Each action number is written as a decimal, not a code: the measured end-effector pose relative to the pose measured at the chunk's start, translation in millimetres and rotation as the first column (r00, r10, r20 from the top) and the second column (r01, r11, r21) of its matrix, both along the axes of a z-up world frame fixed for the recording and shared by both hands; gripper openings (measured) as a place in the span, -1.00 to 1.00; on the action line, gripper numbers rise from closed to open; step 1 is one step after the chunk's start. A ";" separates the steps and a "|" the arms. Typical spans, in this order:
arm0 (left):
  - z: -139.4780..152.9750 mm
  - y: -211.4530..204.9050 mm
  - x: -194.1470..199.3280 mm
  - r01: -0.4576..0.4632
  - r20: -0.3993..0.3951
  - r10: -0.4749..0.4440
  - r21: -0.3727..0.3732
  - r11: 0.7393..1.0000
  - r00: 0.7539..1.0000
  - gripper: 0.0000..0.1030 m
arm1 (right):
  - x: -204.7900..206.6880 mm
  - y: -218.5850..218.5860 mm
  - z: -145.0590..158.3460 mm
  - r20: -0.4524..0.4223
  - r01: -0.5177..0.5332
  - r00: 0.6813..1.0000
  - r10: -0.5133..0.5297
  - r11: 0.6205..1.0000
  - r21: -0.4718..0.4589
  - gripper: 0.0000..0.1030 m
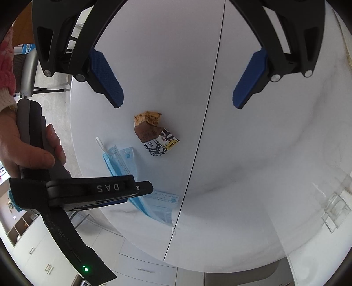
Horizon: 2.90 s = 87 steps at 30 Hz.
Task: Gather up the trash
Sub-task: 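Grasp the snack packet with the left tool while the right tool grasps the blue mask, then carry the snack packet and blue mask from the table over the white bin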
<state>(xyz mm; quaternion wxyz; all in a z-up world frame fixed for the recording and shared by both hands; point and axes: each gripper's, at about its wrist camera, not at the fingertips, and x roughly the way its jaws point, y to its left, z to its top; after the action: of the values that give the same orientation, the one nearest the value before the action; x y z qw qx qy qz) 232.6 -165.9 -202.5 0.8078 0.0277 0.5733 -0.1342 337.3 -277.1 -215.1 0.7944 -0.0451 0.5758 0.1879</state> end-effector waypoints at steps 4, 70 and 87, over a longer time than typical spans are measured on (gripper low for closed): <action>-6.9 -0.8 10.3 -0.035 -0.022 0.035 -0.023 0.999 0.999 0.84 | 1.1 1.2 -5.3 -0.008 -0.021 1.000 0.021 1.000 -0.006 -0.68; 57.1 28.6 -190.7 0.228 0.015 -0.228 -0.004 0.974 0.974 -0.65 | -363.7 -27.0 67.4 0.037 0.473 0.866 -0.498 0.842 0.259 -0.72; 36.8 -51.5 -230.2 0.367 -0.002 -0.367 0.044 0.929 0.930 -0.65 | -375.9 -117.8 -90.6 -0.172 0.666 0.742 -0.648 0.742 0.078 -0.72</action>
<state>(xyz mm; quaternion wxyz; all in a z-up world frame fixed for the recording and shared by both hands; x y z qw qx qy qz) 2.4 -217.4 -165.7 0.7695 0.1523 0.5583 -0.2700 -38.6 -394.8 -305.8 0.7701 0.2272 0.5926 -0.0639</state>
